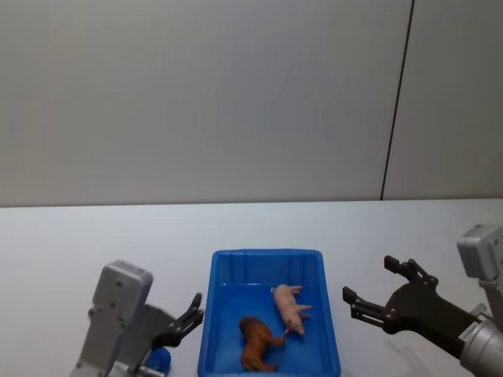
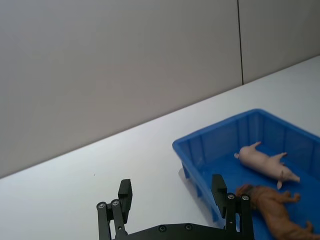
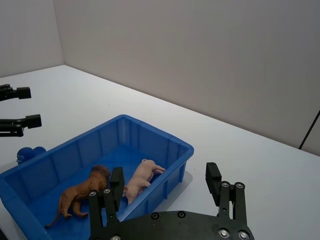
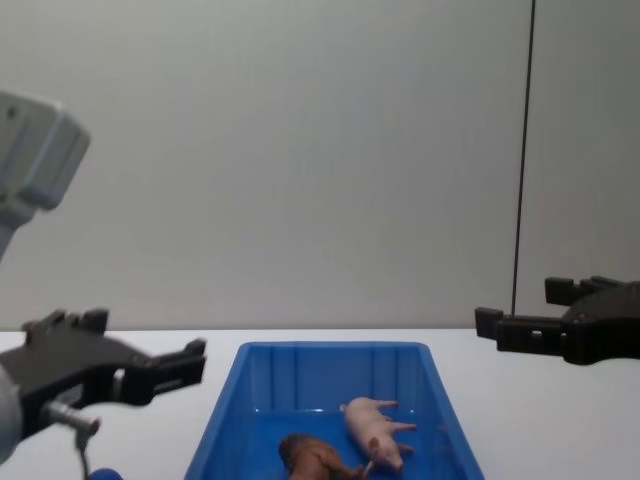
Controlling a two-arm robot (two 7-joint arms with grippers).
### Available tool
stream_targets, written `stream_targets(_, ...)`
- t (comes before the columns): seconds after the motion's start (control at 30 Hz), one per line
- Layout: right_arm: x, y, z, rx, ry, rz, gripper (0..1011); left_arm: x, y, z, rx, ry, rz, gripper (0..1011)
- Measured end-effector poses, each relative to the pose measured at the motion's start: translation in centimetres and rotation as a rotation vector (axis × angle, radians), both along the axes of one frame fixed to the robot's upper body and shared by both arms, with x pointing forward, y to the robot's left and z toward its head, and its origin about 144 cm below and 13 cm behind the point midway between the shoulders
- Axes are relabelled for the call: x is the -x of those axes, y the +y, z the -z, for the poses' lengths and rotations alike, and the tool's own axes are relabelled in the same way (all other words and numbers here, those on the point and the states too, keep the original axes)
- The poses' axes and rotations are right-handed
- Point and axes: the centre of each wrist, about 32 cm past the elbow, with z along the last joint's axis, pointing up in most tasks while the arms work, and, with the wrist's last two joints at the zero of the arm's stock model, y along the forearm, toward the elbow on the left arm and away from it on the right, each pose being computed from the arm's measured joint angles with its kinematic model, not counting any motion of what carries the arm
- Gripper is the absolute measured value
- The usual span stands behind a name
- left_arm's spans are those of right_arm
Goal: Pick up the two dolls from the table and place them into the box.
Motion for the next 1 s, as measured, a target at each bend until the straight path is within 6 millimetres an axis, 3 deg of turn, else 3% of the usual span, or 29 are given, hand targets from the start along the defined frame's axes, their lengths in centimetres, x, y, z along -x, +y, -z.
stream_targets(0.43,0.1,-0.1,0.0,0.0,-0.001,0.0,1001,1.5,1.5,3.0,0.018,0.114,-0.056,1001)
stream_targets(1.0,0.1,-0.2,0.0,0.0,-0.002,0.001,1001,1.3,2.4,5.6,0.035,0.18,-0.045,1001)
